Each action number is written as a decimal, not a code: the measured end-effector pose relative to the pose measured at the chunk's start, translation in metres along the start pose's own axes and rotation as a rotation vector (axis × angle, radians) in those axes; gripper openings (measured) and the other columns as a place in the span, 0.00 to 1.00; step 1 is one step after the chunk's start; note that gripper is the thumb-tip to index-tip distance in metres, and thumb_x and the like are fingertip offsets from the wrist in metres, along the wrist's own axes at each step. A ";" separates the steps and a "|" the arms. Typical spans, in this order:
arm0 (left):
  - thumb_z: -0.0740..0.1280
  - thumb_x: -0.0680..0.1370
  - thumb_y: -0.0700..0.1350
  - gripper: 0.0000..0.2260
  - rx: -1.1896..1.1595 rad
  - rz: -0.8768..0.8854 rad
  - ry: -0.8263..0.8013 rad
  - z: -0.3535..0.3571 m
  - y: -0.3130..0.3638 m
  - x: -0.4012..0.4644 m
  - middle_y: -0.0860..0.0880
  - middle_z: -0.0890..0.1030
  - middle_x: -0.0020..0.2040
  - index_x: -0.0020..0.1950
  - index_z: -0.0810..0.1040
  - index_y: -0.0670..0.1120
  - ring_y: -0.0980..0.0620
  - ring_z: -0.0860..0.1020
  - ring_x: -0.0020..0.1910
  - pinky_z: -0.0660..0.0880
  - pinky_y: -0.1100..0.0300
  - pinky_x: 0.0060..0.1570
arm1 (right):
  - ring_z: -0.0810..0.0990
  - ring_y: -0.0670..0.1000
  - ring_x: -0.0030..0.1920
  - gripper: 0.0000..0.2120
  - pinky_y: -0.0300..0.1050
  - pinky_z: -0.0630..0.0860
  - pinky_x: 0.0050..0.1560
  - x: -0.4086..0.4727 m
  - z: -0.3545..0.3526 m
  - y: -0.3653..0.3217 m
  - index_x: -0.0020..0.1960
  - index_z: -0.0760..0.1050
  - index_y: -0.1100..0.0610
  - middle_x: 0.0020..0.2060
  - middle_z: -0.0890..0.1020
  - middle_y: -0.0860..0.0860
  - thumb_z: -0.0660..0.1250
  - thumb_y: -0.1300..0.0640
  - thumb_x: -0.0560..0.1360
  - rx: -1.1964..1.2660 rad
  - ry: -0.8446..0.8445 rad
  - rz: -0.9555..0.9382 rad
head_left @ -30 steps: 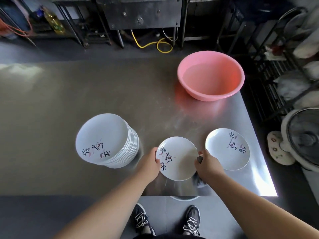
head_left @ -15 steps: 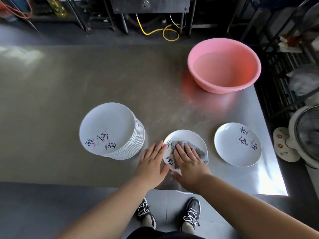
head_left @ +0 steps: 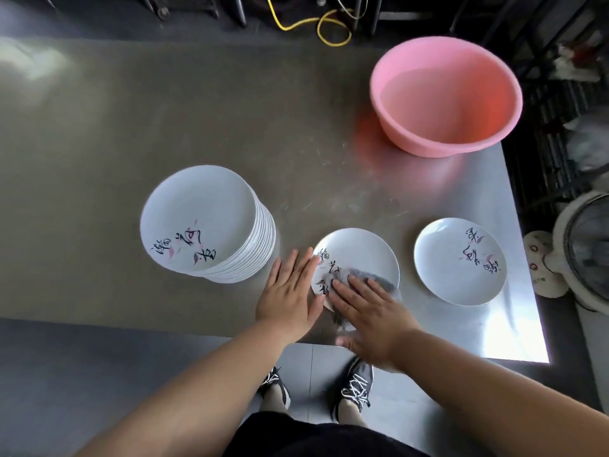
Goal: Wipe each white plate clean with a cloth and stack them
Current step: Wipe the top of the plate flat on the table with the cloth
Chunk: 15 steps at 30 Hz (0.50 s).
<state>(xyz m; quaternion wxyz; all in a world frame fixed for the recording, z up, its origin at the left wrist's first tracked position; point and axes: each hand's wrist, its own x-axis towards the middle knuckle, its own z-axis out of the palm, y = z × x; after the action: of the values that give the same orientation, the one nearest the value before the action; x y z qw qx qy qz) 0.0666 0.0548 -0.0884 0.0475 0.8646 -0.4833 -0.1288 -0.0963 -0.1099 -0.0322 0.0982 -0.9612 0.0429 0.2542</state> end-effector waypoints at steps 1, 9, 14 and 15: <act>0.51 0.83 0.58 0.33 0.000 0.001 -0.003 0.000 -0.001 0.001 0.53 0.46 0.87 0.87 0.47 0.51 0.48 0.44 0.86 0.49 0.41 0.82 | 0.34 0.56 0.83 0.44 0.54 0.28 0.79 0.007 -0.007 0.007 0.84 0.35 0.46 0.84 0.37 0.45 0.34 0.24 0.75 -0.009 0.029 0.053; 0.52 0.82 0.59 0.34 0.008 0.003 -0.012 0.000 0.000 0.001 0.53 0.46 0.87 0.87 0.48 0.51 0.48 0.45 0.86 0.49 0.43 0.83 | 0.43 0.59 0.84 0.47 0.57 0.40 0.82 -0.010 -0.002 -0.010 0.86 0.46 0.53 0.85 0.46 0.52 0.42 0.25 0.76 0.007 -0.020 0.088; 0.51 0.83 0.60 0.34 0.034 0.003 -0.027 -0.001 -0.001 0.003 0.52 0.47 0.87 0.87 0.48 0.50 0.47 0.45 0.86 0.49 0.42 0.82 | 0.38 0.56 0.84 0.44 0.56 0.31 0.81 0.002 -0.011 0.017 0.86 0.39 0.49 0.84 0.38 0.49 0.40 0.26 0.78 -0.007 0.042 0.130; 0.51 0.83 0.61 0.34 0.037 0.006 -0.025 0.000 -0.001 0.002 0.52 0.48 0.87 0.87 0.48 0.50 0.47 0.45 0.86 0.49 0.41 0.82 | 0.35 0.55 0.84 0.43 0.56 0.30 0.81 0.011 -0.016 0.023 0.85 0.35 0.49 0.83 0.35 0.48 0.40 0.27 0.79 -0.004 0.046 0.193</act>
<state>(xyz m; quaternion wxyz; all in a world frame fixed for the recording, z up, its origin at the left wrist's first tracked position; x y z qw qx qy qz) 0.0688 0.0534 -0.0889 0.0260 0.8623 -0.4887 -0.1305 -0.0824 -0.1363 -0.0276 0.0704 -0.9583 0.1369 0.2407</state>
